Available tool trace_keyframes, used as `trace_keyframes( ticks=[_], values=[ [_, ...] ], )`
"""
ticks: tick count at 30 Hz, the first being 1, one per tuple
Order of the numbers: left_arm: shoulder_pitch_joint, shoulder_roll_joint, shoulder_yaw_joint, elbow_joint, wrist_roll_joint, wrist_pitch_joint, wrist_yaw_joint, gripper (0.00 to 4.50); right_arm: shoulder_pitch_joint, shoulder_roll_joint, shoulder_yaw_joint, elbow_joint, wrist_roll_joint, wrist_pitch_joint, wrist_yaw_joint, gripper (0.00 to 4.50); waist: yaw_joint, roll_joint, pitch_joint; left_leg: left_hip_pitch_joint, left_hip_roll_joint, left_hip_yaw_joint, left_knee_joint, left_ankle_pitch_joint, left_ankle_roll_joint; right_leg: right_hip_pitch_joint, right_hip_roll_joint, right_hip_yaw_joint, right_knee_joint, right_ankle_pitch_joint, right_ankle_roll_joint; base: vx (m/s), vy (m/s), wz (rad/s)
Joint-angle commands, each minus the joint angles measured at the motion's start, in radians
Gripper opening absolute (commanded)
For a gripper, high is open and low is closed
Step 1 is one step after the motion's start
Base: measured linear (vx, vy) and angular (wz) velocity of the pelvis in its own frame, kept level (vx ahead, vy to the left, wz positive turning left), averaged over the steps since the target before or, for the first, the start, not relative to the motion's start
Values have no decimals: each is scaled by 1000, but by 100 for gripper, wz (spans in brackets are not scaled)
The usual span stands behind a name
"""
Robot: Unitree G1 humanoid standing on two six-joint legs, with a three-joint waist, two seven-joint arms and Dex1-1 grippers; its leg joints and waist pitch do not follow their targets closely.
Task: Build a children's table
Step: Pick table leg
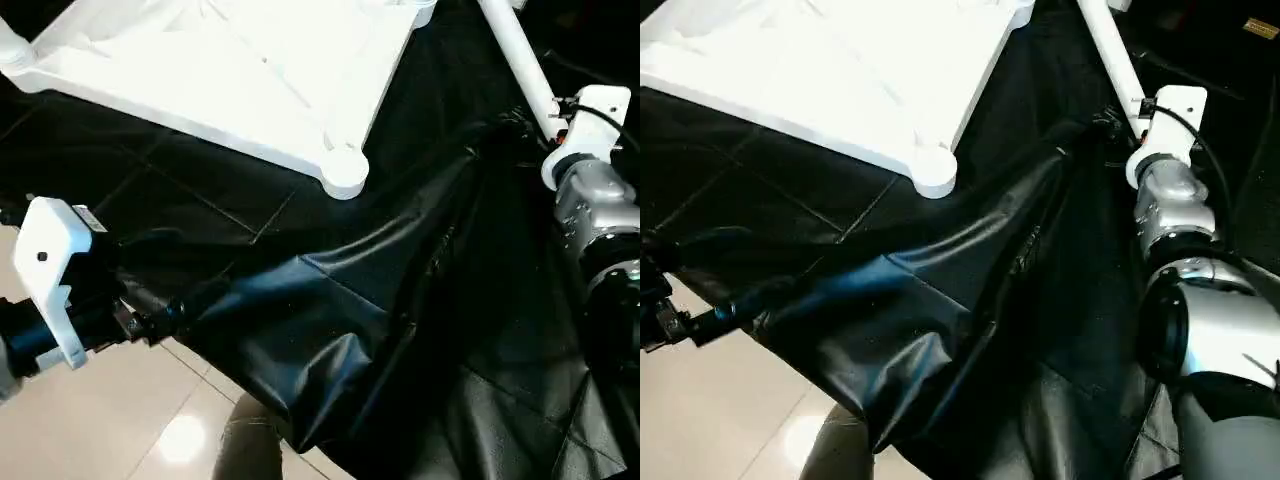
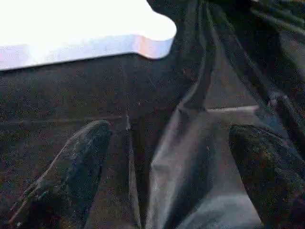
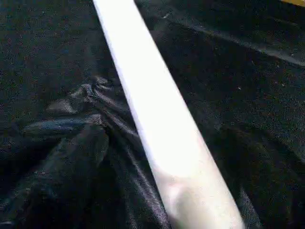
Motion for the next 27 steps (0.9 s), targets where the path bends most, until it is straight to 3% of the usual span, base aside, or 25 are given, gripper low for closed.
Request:
trace_keyframes(
  ticks=[1,10,18,27],
  values=[
    [0,20,29,-27,-37,23,14,450,19,-18,0,33,-12,53,18,399,5,5,-77,44,30,-10,-61,-71,56,65,-71,58,-59,109,-306,0,0,0],
    [-13,36,18,-31,-38,20,29,450,16,-25,-11,31,-13,78,68,324,12,2,-76,41,29,-11,-58,-41,61,71,-72,60,-55,161,-311,0,0,0],
    [-24,52,11,-25,-53,17,50,450,24,-26,-37,29,2,88,77,260,15,1,-77,44,30,-10,-58,-51,56,70,-72,61,-57,137,-315,0,0,0],
    [-2,59,15,-33,-59,9,56,450,31,-31,-54,29,11,102,95,186,16,-10,-77,46,31,-8,-59,-60,49,71,-74,62,-58,100,-308,0,0,0]
  ],
)
